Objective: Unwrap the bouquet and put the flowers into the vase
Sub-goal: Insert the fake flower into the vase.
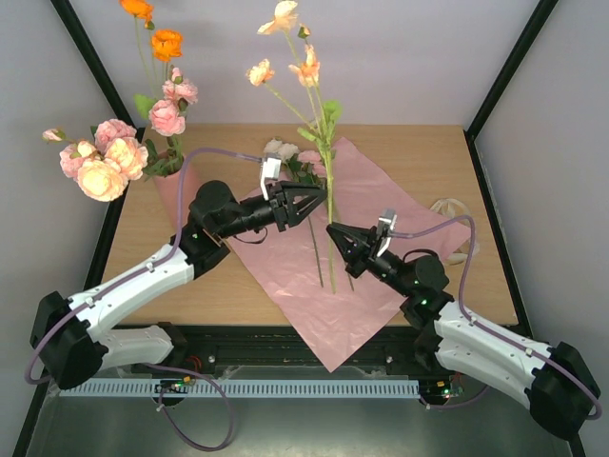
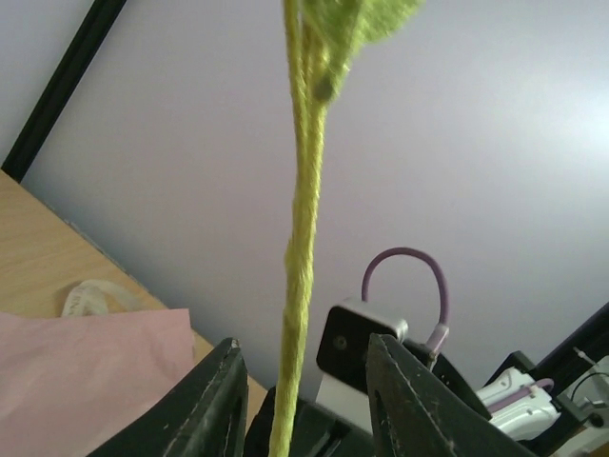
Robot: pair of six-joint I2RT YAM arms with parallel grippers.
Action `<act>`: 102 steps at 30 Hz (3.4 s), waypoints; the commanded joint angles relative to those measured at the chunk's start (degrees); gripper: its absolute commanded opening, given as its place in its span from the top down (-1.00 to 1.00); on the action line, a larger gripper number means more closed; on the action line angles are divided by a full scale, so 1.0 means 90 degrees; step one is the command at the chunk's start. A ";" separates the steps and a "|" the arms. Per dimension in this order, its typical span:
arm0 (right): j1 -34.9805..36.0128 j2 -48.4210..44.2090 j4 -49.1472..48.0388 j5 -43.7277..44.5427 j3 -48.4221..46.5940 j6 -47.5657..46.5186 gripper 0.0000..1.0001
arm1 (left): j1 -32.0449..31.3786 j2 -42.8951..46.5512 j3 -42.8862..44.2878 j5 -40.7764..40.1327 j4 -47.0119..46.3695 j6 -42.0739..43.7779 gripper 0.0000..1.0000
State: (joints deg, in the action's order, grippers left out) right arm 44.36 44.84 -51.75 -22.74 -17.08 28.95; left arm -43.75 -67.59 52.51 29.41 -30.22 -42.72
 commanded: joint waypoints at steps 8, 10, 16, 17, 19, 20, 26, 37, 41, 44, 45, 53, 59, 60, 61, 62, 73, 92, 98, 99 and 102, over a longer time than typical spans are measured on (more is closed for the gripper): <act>0.0232 0.0037 -0.0061 -0.0330 -0.0006 -0.0347 0.97 | -0.0032 -0.0146 0.0405 0.0092 -0.0111 0.0028 0.37; 0.0228 0.0037 -0.0002 -0.0296 -0.0017 -0.0353 0.97 | -0.0032 -0.0141 0.0425 0.0101 -0.0053 0.0050 0.68; 0.0229 0.0001 0.0177 -0.0121 0.0015 -0.0452 0.90 | -0.0028 -0.0029 0.0413 -0.0018 0.0226 0.0388 0.95; 0.0231 -0.0027 0.0192 -0.0061 0.0038 -0.0444 0.79 | -0.0031 0.0001 0.0402 -0.0072 0.0287 0.0492 0.95; 0.0230 -0.0087 0.0228 0.0088 0.0088 -0.0443 0.59 | -0.0032 0.0107 0.0336 -0.0220 0.0378 0.0767 0.95; 0.0228 -0.0137 0.0227 0.0174 0.0120 -0.0443 0.48 | -0.0032 0.0188 0.0289 -0.0401 0.0429 0.0925 0.95; 0.0233 -0.0379 0.0508 0.0635 0.0170 -0.0534 -0.18 | -0.0032 0.0741 0.0215 -0.1637 0.1249 0.2272 0.95; 0.0228 -0.0659 0.1285 0.1990 0.0215 -0.0590 -0.97 | -0.0020 0.1090 0.0931 -0.4892 0.2657 0.4734 0.95; 0.0228 -0.0701 0.1593 0.2144 0.0096 -0.0583 -0.97 | 0.0063 0.1113 0.0963 -0.6054 0.2308 0.5510 0.95; 0.0228 -0.0795 0.1511 0.2060 0.0175 -0.0469 -0.97 | 0.0359 0.1013 0.0993 -0.6548 0.2031 0.5768 0.95; 0.0230 -0.0810 0.1445 0.2040 0.0215 -0.0424 -0.97 | 0.0493 0.0969 0.1033 -0.6613 0.2010 0.5789 0.95; 0.0228 -0.0767 0.1501 0.1803 0.0141 -0.0419 -0.97 | 0.1424 0.0892 0.1445 -0.6560 0.1683 0.5761 0.95; 0.0229 -0.0779 0.1531 0.1822 0.0133 -0.0497 -0.97 | 0.1811 0.0954 0.1859 -0.6528 0.1382 0.5787 0.96; 0.0230 -0.0768 0.1526 0.1808 0.0126 -0.0501 -0.97 | 0.1860 0.0995 0.1876 -0.6529 0.1297 0.5782 0.95; 0.0234 -0.0743 0.1522 0.1783 0.0103 -0.0503 -0.97 | 0.1894 0.1028 0.1888 -0.6529 0.1200 0.5784 0.95; 0.0230 -0.0723 0.1528 0.1759 0.0088 -0.0502 -0.97 | 0.1922 0.1064 0.1897 -0.6524 0.1112 0.5782 0.95; 0.0230 -0.0736 0.1602 0.1750 0.0108 -0.0570 -0.97 | 0.2048 0.1338 0.1959 -0.6388 0.0937 0.5866 0.95; 0.0230 -0.0454 0.1550 0.1738 0.0027 -0.0468 -0.97 | 0.2057 0.1633 0.1773 -0.6456 0.1261 0.5980 0.95; 0.0236 -0.0399 0.1526 0.1735 0.0041 -0.0413 -0.97 | 0.2261 0.1441 0.1615 -0.6606 0.1248 0.6293 0.95; 0.0236 -0.0398 0.1521 0.1736 0.0042 -0.0412 -0.97 | 0.2313 0.1406 0.1616 -0.6587 0.1307 0.6266 0.95; 0.0232 -0.0392 0.1520 0.1729 0.0052 -0.0411 -0.97 | 0.2469 0.1310 0.1586 -0.6449 0.1510 0.6055 0.95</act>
State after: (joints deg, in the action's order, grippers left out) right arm 46.15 41.32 -37.52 -7.11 -15.27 24.86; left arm -23.11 -54.96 67.40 -28.88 -17.82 12.40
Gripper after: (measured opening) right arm 0.986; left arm 0.059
